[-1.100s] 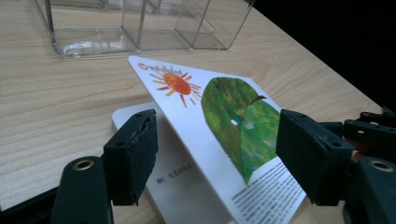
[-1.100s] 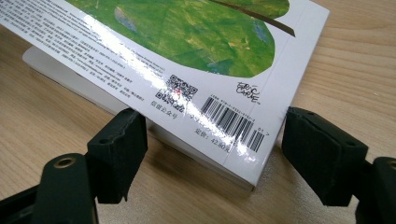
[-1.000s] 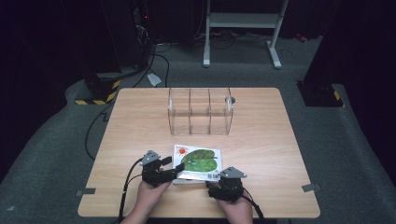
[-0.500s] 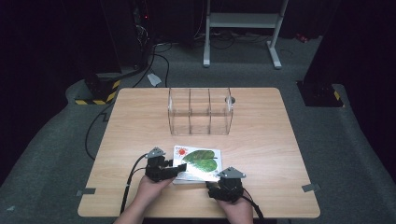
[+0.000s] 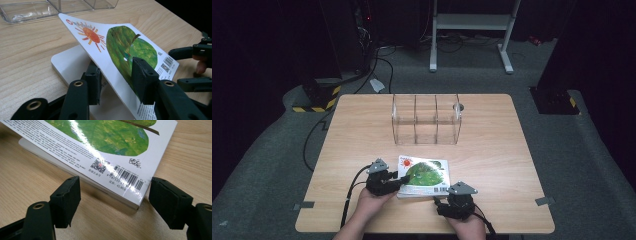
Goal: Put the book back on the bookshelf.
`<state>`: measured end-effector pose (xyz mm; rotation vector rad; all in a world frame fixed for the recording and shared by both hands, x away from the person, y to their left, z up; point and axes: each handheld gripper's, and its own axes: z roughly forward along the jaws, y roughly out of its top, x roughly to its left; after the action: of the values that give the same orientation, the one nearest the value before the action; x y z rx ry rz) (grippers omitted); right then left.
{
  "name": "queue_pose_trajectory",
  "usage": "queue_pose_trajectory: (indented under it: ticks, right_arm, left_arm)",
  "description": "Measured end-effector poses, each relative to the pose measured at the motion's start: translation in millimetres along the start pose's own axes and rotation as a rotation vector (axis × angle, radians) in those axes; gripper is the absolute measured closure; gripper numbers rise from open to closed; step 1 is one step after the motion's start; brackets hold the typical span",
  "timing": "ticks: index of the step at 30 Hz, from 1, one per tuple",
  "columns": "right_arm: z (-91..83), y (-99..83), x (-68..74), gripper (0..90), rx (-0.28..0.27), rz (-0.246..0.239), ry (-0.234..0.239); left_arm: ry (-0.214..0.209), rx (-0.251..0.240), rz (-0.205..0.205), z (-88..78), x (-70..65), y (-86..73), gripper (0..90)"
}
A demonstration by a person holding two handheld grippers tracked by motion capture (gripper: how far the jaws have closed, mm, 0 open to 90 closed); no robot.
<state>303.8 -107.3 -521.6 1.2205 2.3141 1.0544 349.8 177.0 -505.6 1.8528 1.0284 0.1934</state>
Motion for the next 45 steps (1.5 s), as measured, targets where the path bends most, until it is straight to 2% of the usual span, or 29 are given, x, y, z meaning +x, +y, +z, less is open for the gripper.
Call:
queue_pose_trajectory:
  ticks: [5, 12, 18, 21, 27, 40, 45]
  right_arm:
    - [-6.8, -1.0, -2.0, 26.3, -0.020, 0.006, 0.008]
    - [-11.4, -0.4, -5.0, 27.1, -0.043, 0.020, 0.001]
    - [-10.5, 0.3, -6.6, 27.8, -0.052, 0.031, -0.003]
    - [-10.3, 0.4, -7.0, 28.6, -0.058, 0.038, -0.001]
    - [-10.8, 0.9, -8.6, 28.8, -0.064, 0.039, -0.008]
    - [-16.9, 5.1, -14.6, 28.9, -0.093, 0.071, 0.007]
    - [-15.7, 8.3, -15.7, 28.5, -0.099, 0.083, 0.023]
  left_arm:
    - [0.030, 0.001, 0.055, 0.1, -4.4, -1.2, 60.6]
    - [0.048, -0.003, 0.116, -1.0, -8.9, -0.7, 61.5]
    - [0.053, -0.044, 0.172, -3.7, -12.5, -0.6, 63.3]
    - [0.062, -0.047, 0.211, -5.4, -15.6, 0.0, 63.7]
    - [0.065, -0.061, 0.228, -6.9, -18.7, -0.4, 64.6]
    - [0.070, -0.117, 0.333, -12.9, -25.8, -2.5, 65.1]
    - [0.068, -0.133, 0.352, -13.8, -27.8, -3.5, 65.1]
